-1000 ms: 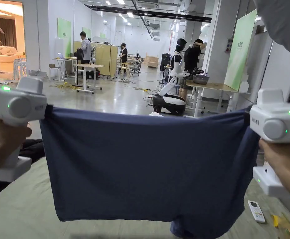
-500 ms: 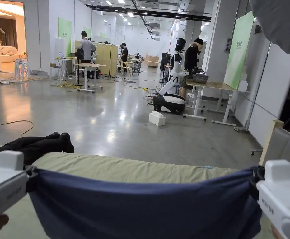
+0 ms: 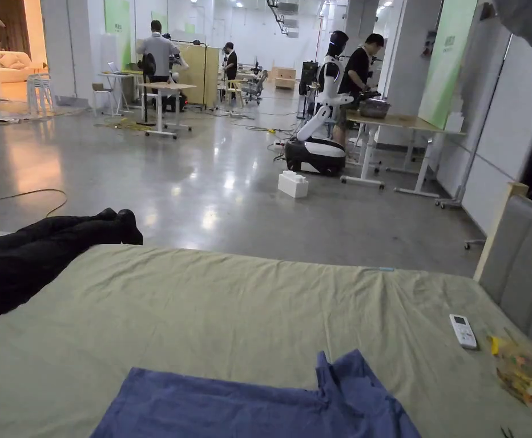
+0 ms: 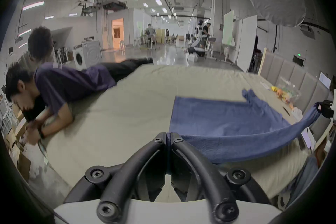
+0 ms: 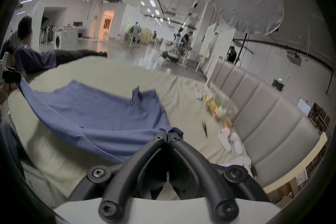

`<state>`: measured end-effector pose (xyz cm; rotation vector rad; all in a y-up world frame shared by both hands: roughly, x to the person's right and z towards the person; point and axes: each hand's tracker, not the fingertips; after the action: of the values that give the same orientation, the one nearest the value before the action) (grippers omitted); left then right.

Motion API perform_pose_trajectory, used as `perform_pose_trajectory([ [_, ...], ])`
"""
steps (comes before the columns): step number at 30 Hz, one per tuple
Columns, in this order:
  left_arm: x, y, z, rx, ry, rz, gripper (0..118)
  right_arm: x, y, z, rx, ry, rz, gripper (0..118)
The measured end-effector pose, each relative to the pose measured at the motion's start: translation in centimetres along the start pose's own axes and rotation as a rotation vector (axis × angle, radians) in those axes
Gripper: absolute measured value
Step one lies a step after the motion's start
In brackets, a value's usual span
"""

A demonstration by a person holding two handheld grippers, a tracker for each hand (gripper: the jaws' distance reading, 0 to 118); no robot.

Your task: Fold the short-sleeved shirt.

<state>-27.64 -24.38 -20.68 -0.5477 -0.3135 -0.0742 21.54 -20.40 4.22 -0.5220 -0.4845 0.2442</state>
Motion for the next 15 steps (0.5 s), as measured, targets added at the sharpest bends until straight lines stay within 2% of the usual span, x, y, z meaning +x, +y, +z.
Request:
perform_pose_trajectory([
  [4,-0.5,-4.8,-0.3,-0.112,0.005,-0.016,4,-1.4,-4.1,0.4,-0.131,0.042,-0.012,1],
  [5,-0.1,-2.3,0.0,-0.122,0.003,-0.013,4,-1.7,-5.3,0.2,-0.174,0.055,-0.011,1],
  [6,-1.0,-4.8,-1.2,-0.153,0.004,-0.007,4,-2.1,-6.3,0.0,-0.205,0.062,0.006,1],
  [11,-1.8,-8.9,-3.5,-0.252,-0.003,-0.050,5,-3.3,-10.0,-1.3,-0.361,0.080,0.040,1],
  [13,-2.3,-8.9,-4.9,-0.275,-0.001,-0.062,6,-3.6,-11.0,-2.4,-0.440,0.083,0.057,1],
  [15,-0.3,-8.0,-3.1,-0.344,-0.002,-0.085,7,-4.2,-11.7,-3.0,-0.487,0.083,0.064,1],
])
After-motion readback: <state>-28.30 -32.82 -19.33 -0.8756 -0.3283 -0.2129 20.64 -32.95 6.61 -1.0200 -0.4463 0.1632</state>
